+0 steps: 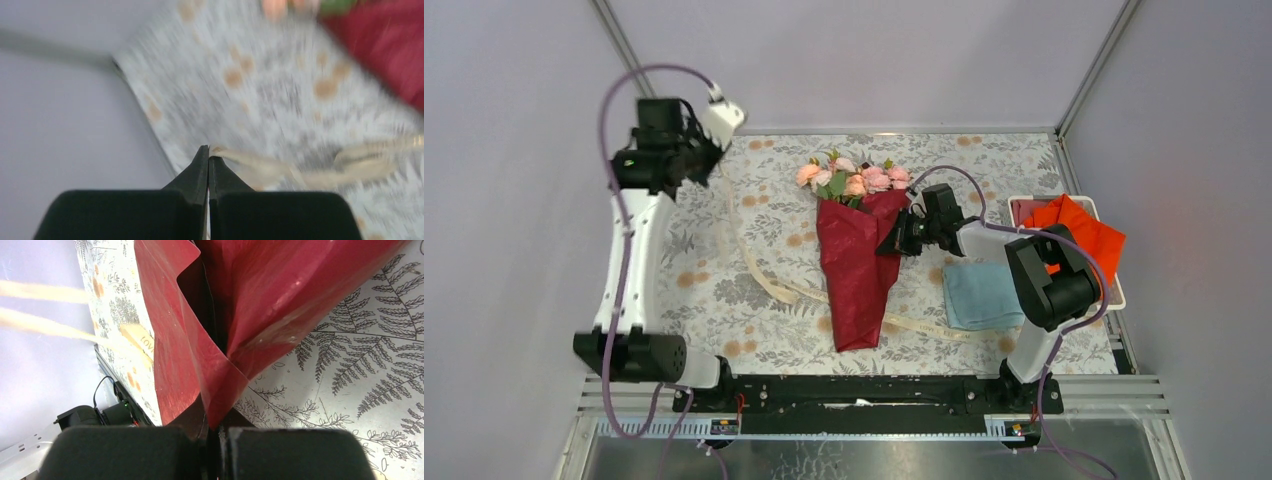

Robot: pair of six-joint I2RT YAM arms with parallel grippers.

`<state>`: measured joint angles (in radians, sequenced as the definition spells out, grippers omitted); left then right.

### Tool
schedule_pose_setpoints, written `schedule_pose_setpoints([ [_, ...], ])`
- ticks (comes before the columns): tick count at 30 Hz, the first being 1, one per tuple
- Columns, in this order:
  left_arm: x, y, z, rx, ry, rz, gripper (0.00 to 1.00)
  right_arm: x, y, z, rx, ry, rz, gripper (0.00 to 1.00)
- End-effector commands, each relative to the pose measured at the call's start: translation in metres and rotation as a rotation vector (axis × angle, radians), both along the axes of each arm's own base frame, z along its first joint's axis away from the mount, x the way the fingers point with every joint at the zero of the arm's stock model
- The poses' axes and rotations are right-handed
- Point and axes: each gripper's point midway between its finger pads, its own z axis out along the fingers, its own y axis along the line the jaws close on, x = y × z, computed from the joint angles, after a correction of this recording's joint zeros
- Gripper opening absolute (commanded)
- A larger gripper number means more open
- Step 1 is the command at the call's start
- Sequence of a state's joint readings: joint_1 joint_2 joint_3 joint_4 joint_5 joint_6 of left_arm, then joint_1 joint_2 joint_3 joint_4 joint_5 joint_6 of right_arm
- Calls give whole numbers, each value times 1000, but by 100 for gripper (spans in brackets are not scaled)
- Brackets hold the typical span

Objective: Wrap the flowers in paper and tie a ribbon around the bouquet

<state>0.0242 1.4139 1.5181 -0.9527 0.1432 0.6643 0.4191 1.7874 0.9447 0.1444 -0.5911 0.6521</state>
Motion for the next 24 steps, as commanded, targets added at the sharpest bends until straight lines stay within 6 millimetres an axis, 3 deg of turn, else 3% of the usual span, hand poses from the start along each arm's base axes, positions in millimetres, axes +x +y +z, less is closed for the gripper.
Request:
schedule_pose_setpoints([
  [1, -39, -64, 139, -201, -231, -299, 0, 3, 4, -2, 1, -26, 18, 0],
  [4, -59, -90, 168, -304, -255, -419, 0, 3, 4, -7, -6, -16, 17, 0],
  [6, -62, -94, 166, -325, -241, -436, 0, 3, 3, -8, -12, -17, 16, 0],
  [8, -51, -81, 155, -276, -238, -366, 0, 4, 2, -8, -21, -19, 14, 0],
  [10, -35, -54, 132, -174, -220, -235, 0, 4, 1, -8, -27, -22, 12, 0],
  [12, -24, -22, 97, -58, -161, -93, 0, 4, 1, -8, -26, -22, 11, 0],
  [14, -27, 0, 56, 41, -68, -29, 0, 4, 3, -10, -25, -16, 11, 0],
  [16, -37, 5, 8, 70, 57, -23, 0, 3, 4, -12, -26, -11, 13, 0],
  [17, -45, -6, -18, 20, 132, -62, 0, 3, 6, -12, -25, -12, 16, 0],
  [18, -50, -16, -30, -25, 177, -86, 0, 3, 7, -12, -24, -12, 18, 0],
  [19, -57, -39, -44, -112, 234, -148, 0, 2, 8, -11, -24, -13, 22, 0],
  [21, -72, -91, -59, -220, 315, -297, 0, 1, 11, -12, -25, -10, 26, 0],
  [24, -77, -162, -67, -189, 310, -500, 0, -2, 15, -15, -15, 2, 30, 0],
])
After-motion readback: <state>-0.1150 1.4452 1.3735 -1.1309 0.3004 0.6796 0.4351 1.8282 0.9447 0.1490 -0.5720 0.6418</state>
